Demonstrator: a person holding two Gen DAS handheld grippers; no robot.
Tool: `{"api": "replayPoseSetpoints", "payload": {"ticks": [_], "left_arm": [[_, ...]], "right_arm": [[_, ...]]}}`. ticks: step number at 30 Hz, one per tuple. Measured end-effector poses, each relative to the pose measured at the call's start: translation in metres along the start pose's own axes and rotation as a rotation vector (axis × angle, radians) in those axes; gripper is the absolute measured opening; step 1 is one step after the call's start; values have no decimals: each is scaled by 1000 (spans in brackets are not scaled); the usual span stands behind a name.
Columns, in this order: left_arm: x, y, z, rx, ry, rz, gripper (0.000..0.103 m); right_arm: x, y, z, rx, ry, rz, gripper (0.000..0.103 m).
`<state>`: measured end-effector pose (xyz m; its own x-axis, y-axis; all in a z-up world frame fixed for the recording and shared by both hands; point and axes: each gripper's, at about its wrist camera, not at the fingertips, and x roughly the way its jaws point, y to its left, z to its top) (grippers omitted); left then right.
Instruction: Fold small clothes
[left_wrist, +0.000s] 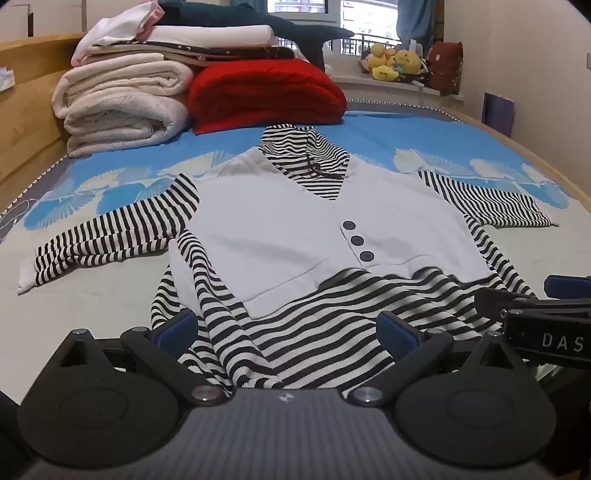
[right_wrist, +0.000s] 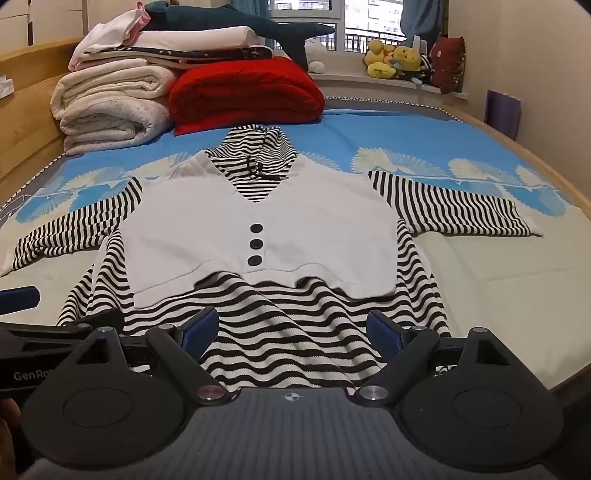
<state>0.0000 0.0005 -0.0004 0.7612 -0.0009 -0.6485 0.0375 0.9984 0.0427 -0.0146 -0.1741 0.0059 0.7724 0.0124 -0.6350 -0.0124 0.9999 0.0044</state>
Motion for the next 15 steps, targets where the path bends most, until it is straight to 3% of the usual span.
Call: {"api": "replayPoseSetpoints", "payload": {"ticks": [15], "left_arm": [[2, 8, -2, -3, -4, -5, 102]], "right_arm": [[0, 2, -1, -6, -1, -1, 88]]}}
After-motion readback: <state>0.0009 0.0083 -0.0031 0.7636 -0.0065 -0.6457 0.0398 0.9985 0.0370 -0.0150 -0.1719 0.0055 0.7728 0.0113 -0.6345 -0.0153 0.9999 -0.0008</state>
